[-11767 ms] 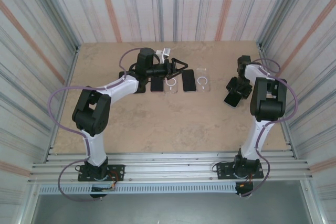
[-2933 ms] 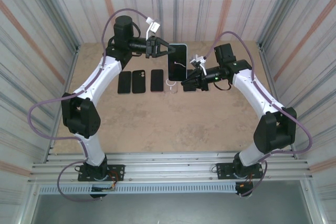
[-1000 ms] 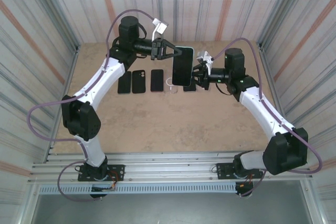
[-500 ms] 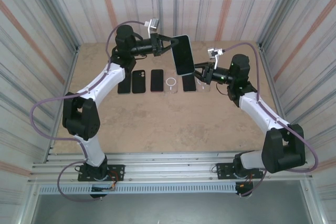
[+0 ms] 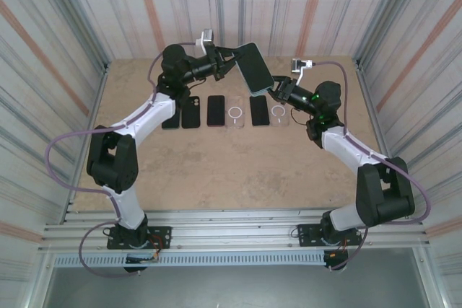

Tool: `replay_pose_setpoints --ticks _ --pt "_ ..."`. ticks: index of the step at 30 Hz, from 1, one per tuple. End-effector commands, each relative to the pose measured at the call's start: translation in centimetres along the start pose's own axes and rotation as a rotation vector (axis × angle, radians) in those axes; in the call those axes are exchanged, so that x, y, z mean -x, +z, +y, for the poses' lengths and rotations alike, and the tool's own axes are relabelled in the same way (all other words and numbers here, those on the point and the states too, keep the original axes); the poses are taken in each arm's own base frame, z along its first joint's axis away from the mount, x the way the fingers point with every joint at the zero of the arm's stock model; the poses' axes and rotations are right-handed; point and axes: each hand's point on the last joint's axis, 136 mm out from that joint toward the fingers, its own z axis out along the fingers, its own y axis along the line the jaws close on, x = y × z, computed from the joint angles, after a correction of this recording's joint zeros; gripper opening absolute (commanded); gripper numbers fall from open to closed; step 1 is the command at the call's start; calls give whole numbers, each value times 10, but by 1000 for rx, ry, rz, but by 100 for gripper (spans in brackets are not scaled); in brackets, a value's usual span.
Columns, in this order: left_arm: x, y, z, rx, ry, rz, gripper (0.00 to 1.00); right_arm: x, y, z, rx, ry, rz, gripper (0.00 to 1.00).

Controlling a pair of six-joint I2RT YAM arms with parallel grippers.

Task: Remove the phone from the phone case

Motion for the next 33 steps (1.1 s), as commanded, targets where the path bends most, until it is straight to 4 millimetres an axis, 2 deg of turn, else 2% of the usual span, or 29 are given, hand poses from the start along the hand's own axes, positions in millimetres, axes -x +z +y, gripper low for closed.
replay_pose_setpoints --ticks 1,4,7,10,13,19,23,28,33 --pt "5 -1 -2 -5 -20 -56 1 2 4 31 105 19 1 12" --pt "7 -3 6 20 -44 -67 6 0 4 23 91 67 3 6" --pt "8 -4 7 32 -49 -70 18 -1 5 15 76 104 1 3" --pt "8 -3 8 42 -55 -70 28 -2 5 8 53 137 -1 2" --pt "8 -4 13 51 -68 -74 34 -1 4 1 29 160 -12 1" --pt "8 -8 32 122 -100 -97 55 2 1 -15 -18 240 -44 0" --pt "6 -16 42 169 -118 -131 64 4 -2 -26 -65 273 -68 0" --pt "-11 -30 58 234 -156 -180 69 10 -6 -43 -120 298 -120 0" --pt "-45 -33 58 242 -201 -225 70 17 -9 -56 -166 292 -179 0"
